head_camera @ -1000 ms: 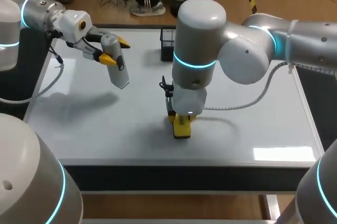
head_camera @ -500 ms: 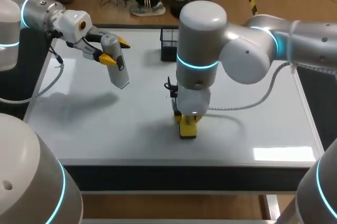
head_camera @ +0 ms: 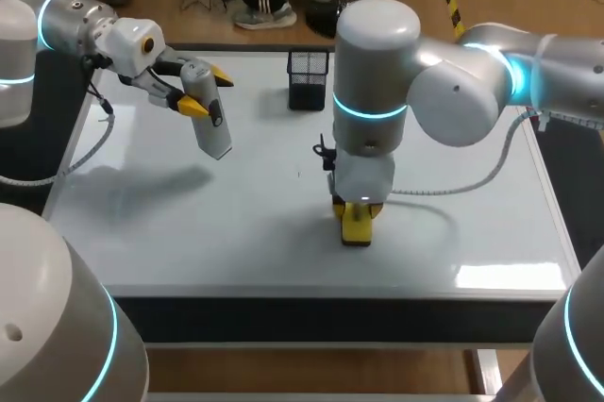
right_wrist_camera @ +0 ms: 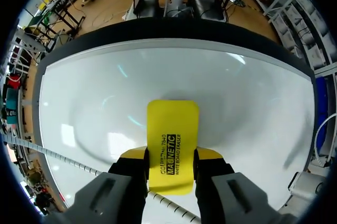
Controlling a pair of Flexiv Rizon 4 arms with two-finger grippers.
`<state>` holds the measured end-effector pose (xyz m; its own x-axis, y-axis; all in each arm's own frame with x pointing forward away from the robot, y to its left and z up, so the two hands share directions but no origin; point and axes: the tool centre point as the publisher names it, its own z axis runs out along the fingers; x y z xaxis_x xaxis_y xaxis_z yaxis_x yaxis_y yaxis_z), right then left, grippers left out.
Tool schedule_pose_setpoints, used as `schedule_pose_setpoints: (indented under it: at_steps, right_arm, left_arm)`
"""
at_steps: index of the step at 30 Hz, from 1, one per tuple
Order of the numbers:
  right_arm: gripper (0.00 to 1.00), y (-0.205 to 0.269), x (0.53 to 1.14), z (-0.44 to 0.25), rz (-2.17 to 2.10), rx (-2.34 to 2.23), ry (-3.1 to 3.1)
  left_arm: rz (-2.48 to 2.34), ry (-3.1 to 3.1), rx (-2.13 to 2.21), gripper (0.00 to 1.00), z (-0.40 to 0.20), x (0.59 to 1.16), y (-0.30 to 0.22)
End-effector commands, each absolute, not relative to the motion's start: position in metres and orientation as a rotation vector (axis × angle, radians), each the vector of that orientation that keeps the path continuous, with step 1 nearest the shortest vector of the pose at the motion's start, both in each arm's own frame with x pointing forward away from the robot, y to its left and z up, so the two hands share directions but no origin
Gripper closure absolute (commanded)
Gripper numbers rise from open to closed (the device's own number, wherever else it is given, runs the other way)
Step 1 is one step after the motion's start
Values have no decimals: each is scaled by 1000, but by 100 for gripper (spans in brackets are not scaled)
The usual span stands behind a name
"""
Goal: Pick up the inspection probe, press it on each red-marked spot on the whiteboard one by one, put down the probe, pick up the eraser, and wipe off all the red marks.
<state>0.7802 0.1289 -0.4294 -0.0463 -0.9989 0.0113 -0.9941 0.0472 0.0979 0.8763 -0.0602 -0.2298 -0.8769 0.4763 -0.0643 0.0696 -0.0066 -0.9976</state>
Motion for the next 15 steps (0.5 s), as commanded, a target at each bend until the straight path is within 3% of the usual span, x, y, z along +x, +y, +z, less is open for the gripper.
schedule_pose_setpoints:
  at_steps: [1,15]
  right_arm:
    - [100,115,779,-433,-87,2107,-2226]
    - [100,91,790,-398,-45,2103,-2291]
  left_arm:
    - [1957,-1984,-569,100,-228,875,-60]
    - [1957,-1984,-569,100,-228,875,-60]
